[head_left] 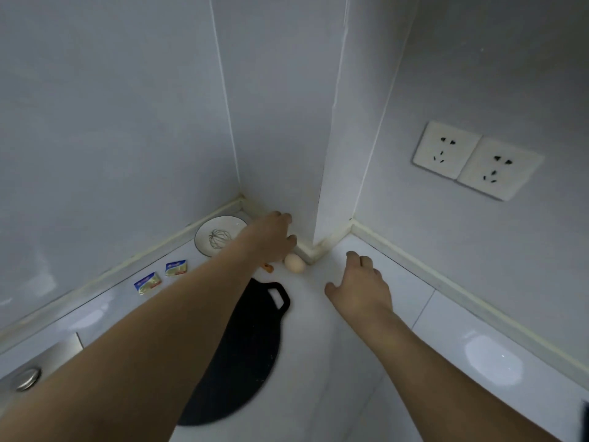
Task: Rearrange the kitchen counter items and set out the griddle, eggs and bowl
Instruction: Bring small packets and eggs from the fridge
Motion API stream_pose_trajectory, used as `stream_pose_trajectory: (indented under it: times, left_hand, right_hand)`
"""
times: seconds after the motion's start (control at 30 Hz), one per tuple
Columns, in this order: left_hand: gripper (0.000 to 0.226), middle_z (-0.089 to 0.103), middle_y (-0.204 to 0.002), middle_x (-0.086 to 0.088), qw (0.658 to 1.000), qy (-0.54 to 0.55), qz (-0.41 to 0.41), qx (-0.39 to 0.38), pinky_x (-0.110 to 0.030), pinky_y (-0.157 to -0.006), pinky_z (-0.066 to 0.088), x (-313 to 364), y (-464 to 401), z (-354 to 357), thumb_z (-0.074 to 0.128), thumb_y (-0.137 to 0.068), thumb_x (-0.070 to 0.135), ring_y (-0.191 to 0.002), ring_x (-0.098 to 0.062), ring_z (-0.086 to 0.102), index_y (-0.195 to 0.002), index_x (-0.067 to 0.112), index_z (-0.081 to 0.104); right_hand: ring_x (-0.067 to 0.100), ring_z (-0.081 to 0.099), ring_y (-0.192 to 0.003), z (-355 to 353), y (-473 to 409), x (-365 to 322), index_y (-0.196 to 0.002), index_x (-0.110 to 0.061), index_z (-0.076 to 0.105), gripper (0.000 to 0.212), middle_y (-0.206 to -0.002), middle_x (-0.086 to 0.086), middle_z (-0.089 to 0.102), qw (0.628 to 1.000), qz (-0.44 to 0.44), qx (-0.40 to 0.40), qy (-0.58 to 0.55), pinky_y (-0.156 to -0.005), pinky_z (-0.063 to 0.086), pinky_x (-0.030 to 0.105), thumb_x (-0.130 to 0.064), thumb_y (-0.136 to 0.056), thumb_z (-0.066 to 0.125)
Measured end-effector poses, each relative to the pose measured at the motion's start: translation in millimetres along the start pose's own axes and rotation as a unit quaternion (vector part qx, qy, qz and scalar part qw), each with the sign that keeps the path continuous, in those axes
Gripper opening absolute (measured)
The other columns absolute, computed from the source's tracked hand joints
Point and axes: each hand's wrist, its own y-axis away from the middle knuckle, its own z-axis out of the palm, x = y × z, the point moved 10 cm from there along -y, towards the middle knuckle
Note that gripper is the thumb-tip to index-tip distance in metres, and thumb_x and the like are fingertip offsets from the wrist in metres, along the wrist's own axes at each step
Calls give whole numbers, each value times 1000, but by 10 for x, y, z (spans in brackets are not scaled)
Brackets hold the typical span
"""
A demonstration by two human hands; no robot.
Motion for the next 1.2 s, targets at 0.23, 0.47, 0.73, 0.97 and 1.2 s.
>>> stream_pose_trajectory:
  times: [0.23,0.47,0.73,0.97,1.2]
  left_hand:
    - [47,47,-137,-9,996,-53,68,15,-43,-98,44,882,641,-19,43,-99,34,-120,-29,50,-139,10,42]
    - [50,44,-142,-9,989,-52,137,27,-41,-104,40,1875,1327,81,42,-99,33,-126,-28,47,-143,10,39]
    - [53,36,-150,-6,963,-65,260,10,-39,-108,38,3233,1848,180,42,-100,35,-132,-26,42,-147,14,34]
    - [52,36,-150,-3,919,-101,380,9,-38,-104,41,4432,2259,146,42,-99,36,-130,-26,44,-146,16,35]
    - [51,37,-149,-4,866,-107,488,-18,-37,-104,40,5468,2998,526,42,-99,35,-131,-26,44,-145,15,37]
  right_hand:
    - [27,46,-116,-549,762,405,-139,-13,31,63,-136,8,40,999,19,32,0,-89,43,35,-38,-88,56]
    - [27,47,-114,-1084,1689,1051,-140,-13,31,64,-135,7,41,995,62,73,9,-88,42,34,-38,-88,57]
    - [26,45,-119,-1688,2663,1955,-143,-14,29,64,-138,5,39,985,140,106,-1,-94,42,34,-34,-88,56]
    - [27,44,-124,-2198,3428,2593,-146,-15,28,68,-143,5,37,954,239,178,-36,-97,43,35,-33,-88,57]
    - [28,45,-124,-2414,4353,3224,-145,-15,28,68,-144,6,37,916,331,223,-36,-97,43,36,-33,-87,58]
